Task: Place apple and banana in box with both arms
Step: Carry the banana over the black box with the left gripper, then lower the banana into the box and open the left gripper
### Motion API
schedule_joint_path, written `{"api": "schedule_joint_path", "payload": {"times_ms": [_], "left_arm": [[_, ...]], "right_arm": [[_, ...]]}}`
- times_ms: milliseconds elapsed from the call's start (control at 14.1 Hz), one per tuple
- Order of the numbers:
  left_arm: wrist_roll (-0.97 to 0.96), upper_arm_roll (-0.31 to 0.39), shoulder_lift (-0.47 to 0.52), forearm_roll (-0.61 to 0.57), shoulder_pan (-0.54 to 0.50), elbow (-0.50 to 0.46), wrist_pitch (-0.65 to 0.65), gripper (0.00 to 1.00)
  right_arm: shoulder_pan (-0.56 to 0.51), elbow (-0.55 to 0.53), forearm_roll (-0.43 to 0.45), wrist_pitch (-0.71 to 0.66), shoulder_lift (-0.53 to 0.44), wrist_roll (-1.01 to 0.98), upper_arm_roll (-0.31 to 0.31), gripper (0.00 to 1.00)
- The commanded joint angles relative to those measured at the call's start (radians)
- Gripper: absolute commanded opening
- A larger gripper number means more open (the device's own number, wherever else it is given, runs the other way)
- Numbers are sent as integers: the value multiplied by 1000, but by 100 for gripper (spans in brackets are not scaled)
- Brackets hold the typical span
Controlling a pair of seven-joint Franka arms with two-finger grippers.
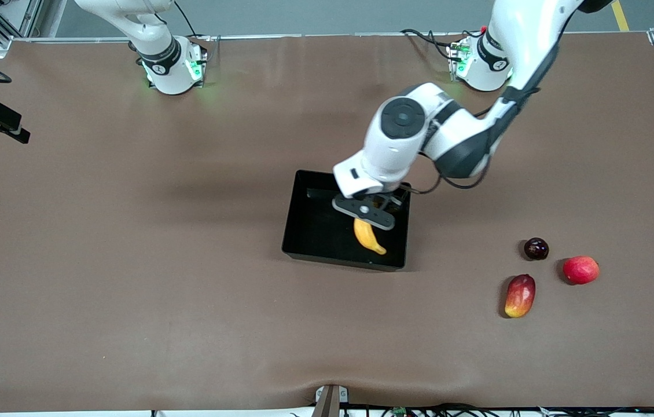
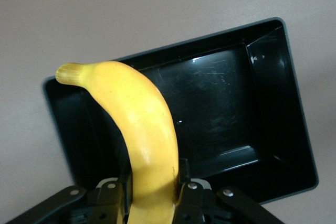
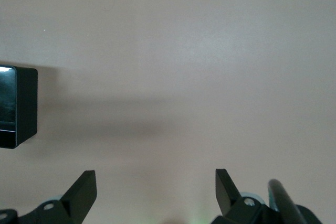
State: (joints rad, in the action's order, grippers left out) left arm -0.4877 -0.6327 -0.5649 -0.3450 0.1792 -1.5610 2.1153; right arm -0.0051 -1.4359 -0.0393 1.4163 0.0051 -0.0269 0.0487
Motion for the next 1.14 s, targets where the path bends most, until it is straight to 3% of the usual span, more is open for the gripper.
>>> {"api": "schedule_joint_path", "payload": {"times_ms": [0,284,568,922,1064], "left_arm": [[-133,7,-59,-93,57,7,67,0],[-261,10,-141,-238,121,13,118,0],[-302,44,-197,-266,192,50,132,0],[-304,180,-231,-267,298,50,247,0],[-308,200,-248,-269,313,50,252,0]], "right_arm": [[-18,-3,-17,4,-2,-2,-9,100],[-18,-1,-17,12,1,-2,-9,100],[-13,0,-16,79,4,-4,-9,100],[-9,-6,-16,95,4,-4,-10,100],[-6,-6,-13,92,4,-13,-12,100]]}}
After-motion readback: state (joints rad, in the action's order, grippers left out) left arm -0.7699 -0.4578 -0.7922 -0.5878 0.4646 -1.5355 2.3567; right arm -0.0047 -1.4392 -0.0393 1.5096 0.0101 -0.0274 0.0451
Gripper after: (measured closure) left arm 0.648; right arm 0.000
